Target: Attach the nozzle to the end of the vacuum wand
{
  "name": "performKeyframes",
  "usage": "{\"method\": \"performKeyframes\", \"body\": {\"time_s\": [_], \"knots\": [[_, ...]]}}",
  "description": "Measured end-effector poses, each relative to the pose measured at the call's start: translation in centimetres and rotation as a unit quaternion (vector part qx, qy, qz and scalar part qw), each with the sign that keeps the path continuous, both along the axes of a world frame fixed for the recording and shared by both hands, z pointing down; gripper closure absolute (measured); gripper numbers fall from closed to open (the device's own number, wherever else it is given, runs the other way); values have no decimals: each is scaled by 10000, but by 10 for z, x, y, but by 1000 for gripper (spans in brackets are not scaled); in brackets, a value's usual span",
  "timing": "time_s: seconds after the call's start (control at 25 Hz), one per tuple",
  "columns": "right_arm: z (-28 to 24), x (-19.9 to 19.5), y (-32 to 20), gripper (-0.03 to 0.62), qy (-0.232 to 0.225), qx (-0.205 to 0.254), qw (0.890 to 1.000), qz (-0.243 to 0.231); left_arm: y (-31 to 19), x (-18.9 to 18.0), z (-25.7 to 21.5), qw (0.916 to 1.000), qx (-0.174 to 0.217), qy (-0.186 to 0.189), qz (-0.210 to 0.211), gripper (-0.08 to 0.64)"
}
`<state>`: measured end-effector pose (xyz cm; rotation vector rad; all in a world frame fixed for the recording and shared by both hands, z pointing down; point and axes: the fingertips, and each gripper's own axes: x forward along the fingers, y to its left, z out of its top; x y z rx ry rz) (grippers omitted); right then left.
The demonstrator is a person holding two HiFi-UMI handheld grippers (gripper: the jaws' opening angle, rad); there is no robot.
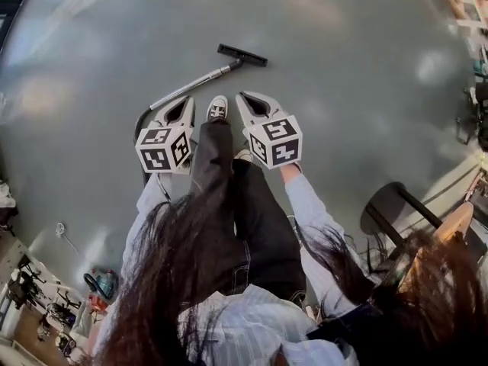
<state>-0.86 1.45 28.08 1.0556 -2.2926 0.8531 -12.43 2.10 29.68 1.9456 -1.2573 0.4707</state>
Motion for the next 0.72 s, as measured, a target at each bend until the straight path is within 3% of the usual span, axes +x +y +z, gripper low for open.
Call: {"method": "performKeyframes", "body": {"time_s": [0.2, 0.4, 0.72], "knots": [[-85, 7, 50, 586, -108, 66, 9999, 90, 41, 28, -88, 9996, 171, 124, 178, 555], [-137, 19, 91, 586, -145, 116, 9995, 256, 86, 39, -152, 9987, 327, 156, 360, 555], [-174, 14, 139, 586, 3, 129, 9984, 544, 140, 11, -206, 9982, 444, 287, 296, 554]]}}
